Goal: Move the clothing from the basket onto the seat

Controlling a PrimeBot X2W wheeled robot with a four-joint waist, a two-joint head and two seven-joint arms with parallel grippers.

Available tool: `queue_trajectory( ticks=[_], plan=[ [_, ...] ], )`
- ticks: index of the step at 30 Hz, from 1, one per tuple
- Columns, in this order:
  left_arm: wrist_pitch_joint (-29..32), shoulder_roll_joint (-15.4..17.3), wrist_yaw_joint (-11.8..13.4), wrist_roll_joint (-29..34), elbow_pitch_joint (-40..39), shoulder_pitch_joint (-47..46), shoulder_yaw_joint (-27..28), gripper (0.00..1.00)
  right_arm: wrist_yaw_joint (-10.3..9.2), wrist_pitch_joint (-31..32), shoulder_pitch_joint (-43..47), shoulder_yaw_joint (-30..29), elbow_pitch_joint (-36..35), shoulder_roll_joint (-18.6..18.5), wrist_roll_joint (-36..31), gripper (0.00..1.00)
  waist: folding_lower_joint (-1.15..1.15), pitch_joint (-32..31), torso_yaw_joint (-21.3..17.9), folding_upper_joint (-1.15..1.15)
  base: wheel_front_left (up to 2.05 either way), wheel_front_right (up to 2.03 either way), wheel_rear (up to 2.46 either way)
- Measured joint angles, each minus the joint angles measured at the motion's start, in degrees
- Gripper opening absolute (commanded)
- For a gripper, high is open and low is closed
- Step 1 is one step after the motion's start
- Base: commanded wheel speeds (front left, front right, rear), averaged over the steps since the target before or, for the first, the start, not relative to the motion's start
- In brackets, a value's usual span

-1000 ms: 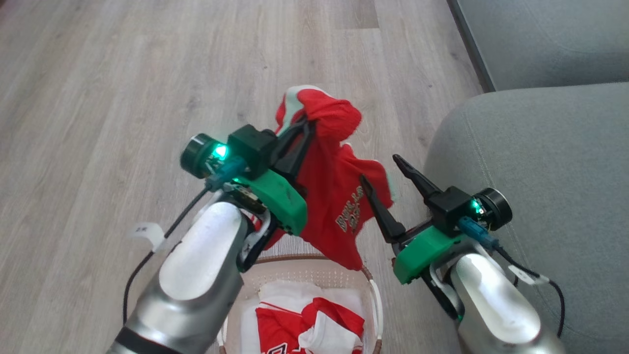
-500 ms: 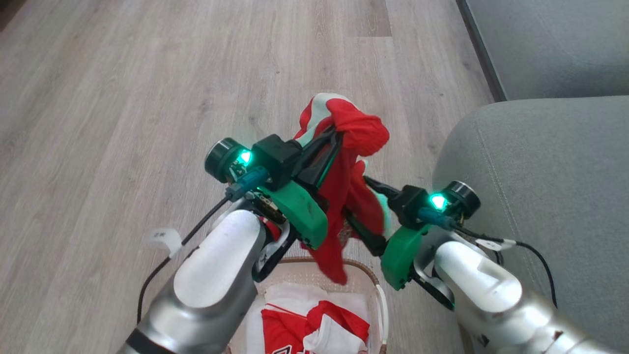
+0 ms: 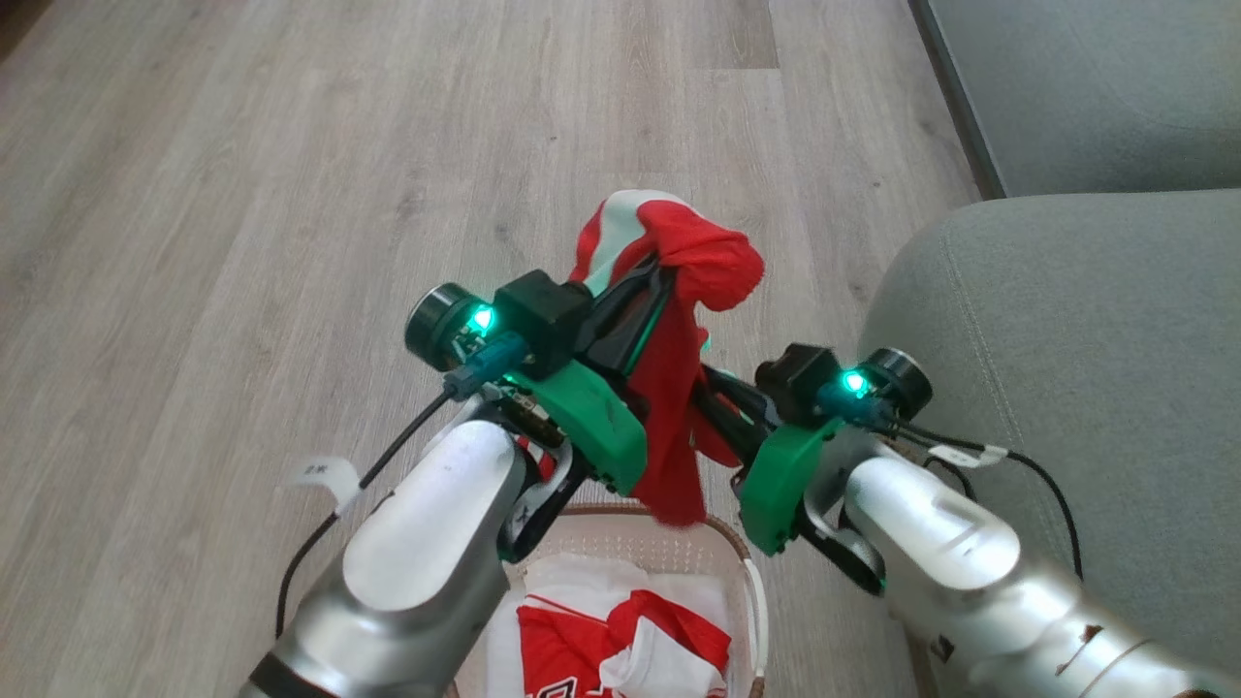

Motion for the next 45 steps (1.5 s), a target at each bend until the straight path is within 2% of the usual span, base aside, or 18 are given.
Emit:
queue_trajectory(
  ticks=[5,6,7,8,9,18,20,30,39,45],
  plan=[
    [-0.9,0.5,1.1,-1.4,1.3,1.7,0.9,0.00,0.00,0.0,0.1,-4.8,-1.4,0.0,0.1,0.00,0.00,0.3,-0.8,0.00,0.00,0.00,0.00],
    [-1.0,0.6,1.4,-1.7,1.5,2.3,1.3,0.10,0.00,0.0,0.1,-6.0,-1.7,0.0,0.2,0.00,0.00,0.3,-1.0,0.00,0.00,0.00,0.00],
    [-1.6,1.0,1.9,-2.0,2.3,3.4,1.9,0.40,0.00,0.0,0.3,-8.7,-2.2,-0.1,0.5,0.00,0.00,0.5,-1.7,0.00,0.00,0.00,0.00],
    [-2.0,1.1,2.3,-2.2,2.6,3.7,2.1,0.77,-0.01,0.0,0.4,-10.1,-2.5,-0.1,0.5,0.00,0.00,0.5,-2.0,0.00,0.00,0.00,0.00],
    [-2.5,1.2,2.7,-2.4,2.9,4.1,2.3,1.00,-0.01,0.0,0.4,-11.6,-2.7,-0.1,0.4,0.00,0.00,0.6,-2.4,0.00,0.00,0.00,0.00],
    [-5.5,1.3,3.5,-2.9,5.4,7.4,2.6,1.00,-0.01,0.0,3.2,-24.4,-4.8,-0.8,-4.9,0.00,0.00,1.6,-7.8,0.00,0.00,0.00,0.00],
    [-5.5,1.2,3.5,-2.9,5.5,7.8,2.6,1.00,0.00,0.0,3.5,-25.3,-5.4,-0.9,-5.4,0.00,0.00,1.7,-8.6,0.00,0.00,0.00,0.00],
    [-6.5,0.6,3.5,-2.9,6.0,9.3,0.9,1.00,-0.01,0.0,7.4,-33.4,-9.9,-3.4,-8.7,0.00,0.00,3.0,-17.6,0.00,0.00,0.00,0.00],
    [-6.6,0.1,3.5,-2.9,4.7,9.5,-0.6,1.00,-0.01,0.0,9.8,-35.5,-13.7,-4.2,-9.6,0.00,0.00,4.8,-25.5,0.00,0.00,0.00,0.00],
    [-6.6,0.0,3.5,-2.9,4.3,9.5,-1.6,1.00,-0.01,1.1,9.6,-34.5,-15.2,-4.2,-9.5,0.00,0.00,7.1,-28.2,0.00,0.00,0.00,0.00]
  ],
)
